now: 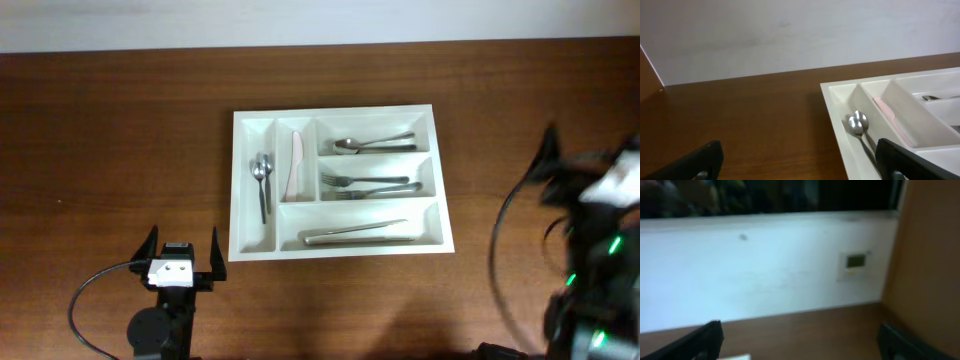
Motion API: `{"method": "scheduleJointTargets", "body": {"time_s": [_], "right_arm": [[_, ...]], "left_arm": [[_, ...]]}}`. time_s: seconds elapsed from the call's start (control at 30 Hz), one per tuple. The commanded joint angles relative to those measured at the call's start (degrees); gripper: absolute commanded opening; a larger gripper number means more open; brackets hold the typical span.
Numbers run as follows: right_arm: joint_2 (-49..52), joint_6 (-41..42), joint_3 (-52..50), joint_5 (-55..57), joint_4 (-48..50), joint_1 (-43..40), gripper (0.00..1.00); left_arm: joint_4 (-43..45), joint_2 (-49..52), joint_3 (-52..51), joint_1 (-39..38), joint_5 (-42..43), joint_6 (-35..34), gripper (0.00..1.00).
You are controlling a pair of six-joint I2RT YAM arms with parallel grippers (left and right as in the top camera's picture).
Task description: Pack container
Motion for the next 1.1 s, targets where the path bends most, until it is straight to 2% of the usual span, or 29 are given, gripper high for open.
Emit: {"method": "scheduleJointTargets", "body": {"time_s": [0.0,0.2,0.4,1.07], "right_arm": [[-10.8,0.7,-7.9,0.2,2.2,5.7,0.99],[-26.5,0.6,-17.7,0.3,2.2,13.0,0.99],[-35.6,0.6,-25.3,0.3,2.1,14.0,0.99],[-38.0,0.4,-41.7,1.1,2.1,14.0,0.99]], "left_arm": [[0.1,-0.5,-0.6,0.2,-0.4,-0.7,0.99],[0.1,-0.5,-0.6,0.2,-0.4,-0.7,0.99],[0.1,-0.5,-0.6,0.2,-0.4,-0.7,0.99],[0.1,-0.5,-0.6,0.2,-0.4,-0.7,0.99]]}}
